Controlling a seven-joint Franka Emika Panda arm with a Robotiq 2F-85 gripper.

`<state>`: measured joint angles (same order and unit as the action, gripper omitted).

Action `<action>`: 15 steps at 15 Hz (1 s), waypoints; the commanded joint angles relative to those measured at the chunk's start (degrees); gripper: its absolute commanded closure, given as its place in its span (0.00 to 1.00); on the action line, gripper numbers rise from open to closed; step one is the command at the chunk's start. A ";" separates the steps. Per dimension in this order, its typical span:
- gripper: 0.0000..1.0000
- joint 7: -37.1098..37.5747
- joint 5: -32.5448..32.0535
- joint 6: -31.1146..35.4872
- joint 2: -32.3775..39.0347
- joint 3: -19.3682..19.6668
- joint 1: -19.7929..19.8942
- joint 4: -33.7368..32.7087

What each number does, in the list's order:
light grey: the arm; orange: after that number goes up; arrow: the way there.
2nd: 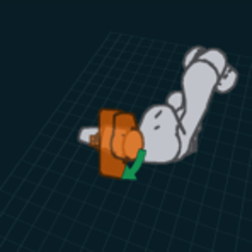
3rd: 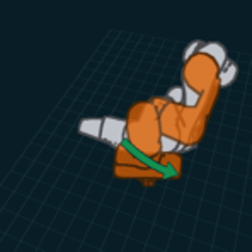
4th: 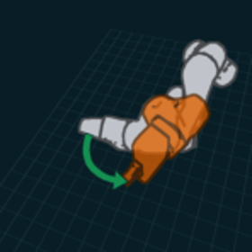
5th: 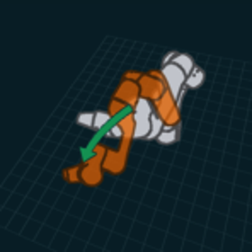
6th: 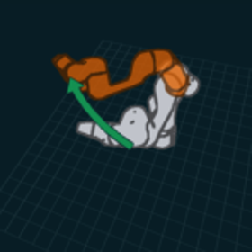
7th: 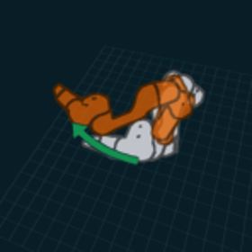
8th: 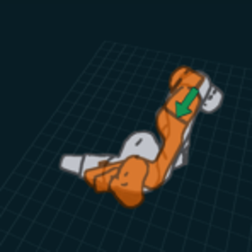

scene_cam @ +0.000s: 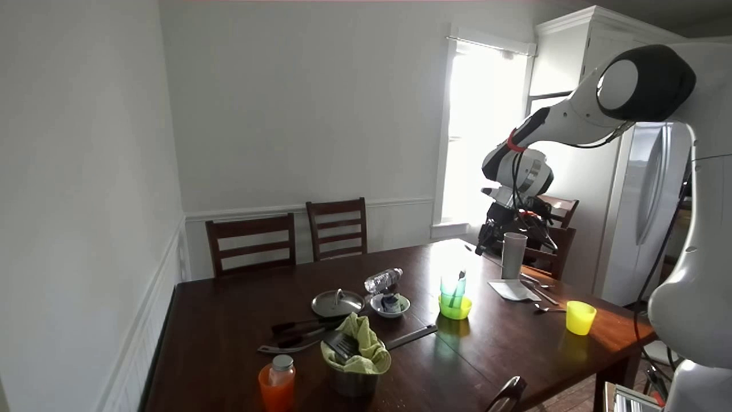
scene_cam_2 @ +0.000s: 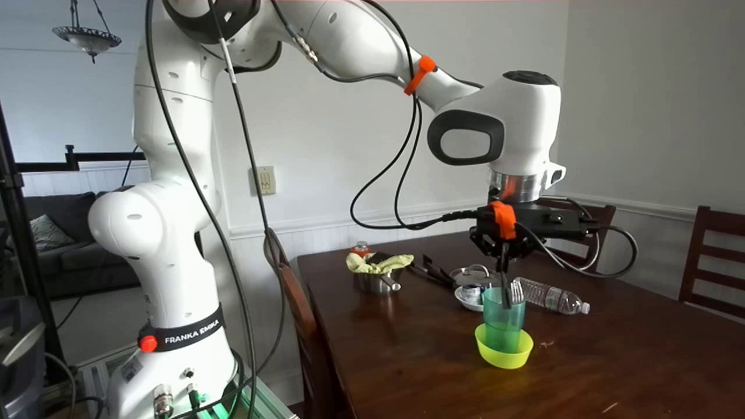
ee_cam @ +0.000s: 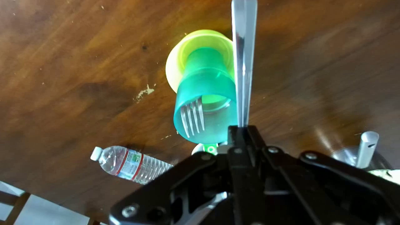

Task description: Put the fork and spoon in the green cup

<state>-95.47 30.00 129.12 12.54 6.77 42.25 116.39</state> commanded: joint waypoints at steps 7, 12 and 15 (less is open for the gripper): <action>0.98 -2.54 3.08 -0.38 -0.04 2.68 -3.57 0.67; 0.98 -5.09 11.83 -1.19 0.10 3.04 -4.11 0.80; 0.98 -8.43 18.56 -0.34 0.67 3.39 -4.53 0.71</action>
<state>-99.79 42.03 129.09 12.86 8.64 38.72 117.26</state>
